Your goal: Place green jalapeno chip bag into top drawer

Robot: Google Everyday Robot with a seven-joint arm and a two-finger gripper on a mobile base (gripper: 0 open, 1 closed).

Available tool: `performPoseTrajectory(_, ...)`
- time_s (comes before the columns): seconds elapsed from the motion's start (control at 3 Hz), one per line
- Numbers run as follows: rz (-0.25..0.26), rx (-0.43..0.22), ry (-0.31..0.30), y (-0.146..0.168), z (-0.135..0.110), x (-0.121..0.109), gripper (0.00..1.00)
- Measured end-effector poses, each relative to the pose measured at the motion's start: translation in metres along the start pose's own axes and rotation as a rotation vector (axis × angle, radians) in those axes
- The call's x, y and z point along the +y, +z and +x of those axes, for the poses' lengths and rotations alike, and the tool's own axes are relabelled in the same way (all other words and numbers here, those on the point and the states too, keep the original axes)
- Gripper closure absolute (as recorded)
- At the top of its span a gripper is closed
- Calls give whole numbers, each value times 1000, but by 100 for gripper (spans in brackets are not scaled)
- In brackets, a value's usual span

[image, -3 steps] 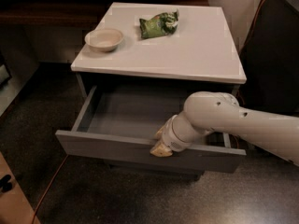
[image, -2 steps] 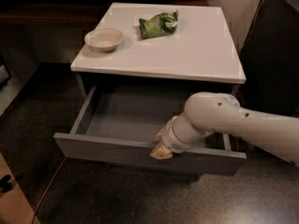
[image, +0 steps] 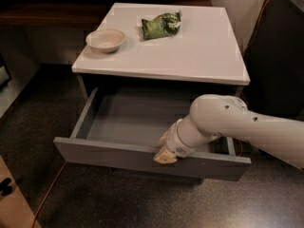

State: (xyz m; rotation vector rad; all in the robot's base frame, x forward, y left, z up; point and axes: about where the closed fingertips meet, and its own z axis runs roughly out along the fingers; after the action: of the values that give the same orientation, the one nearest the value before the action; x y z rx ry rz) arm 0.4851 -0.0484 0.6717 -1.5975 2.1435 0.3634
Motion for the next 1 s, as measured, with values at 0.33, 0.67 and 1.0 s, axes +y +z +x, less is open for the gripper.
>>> performPoseTrajectory(0.33,-8,-3,-6,-6,1,8,100)
performPoseTrajectory(0.67,-8,-3,-6,-6,1,8,82)
performPoseTrajectory(1.0,5,-19,-23,-20,-6,6,59)
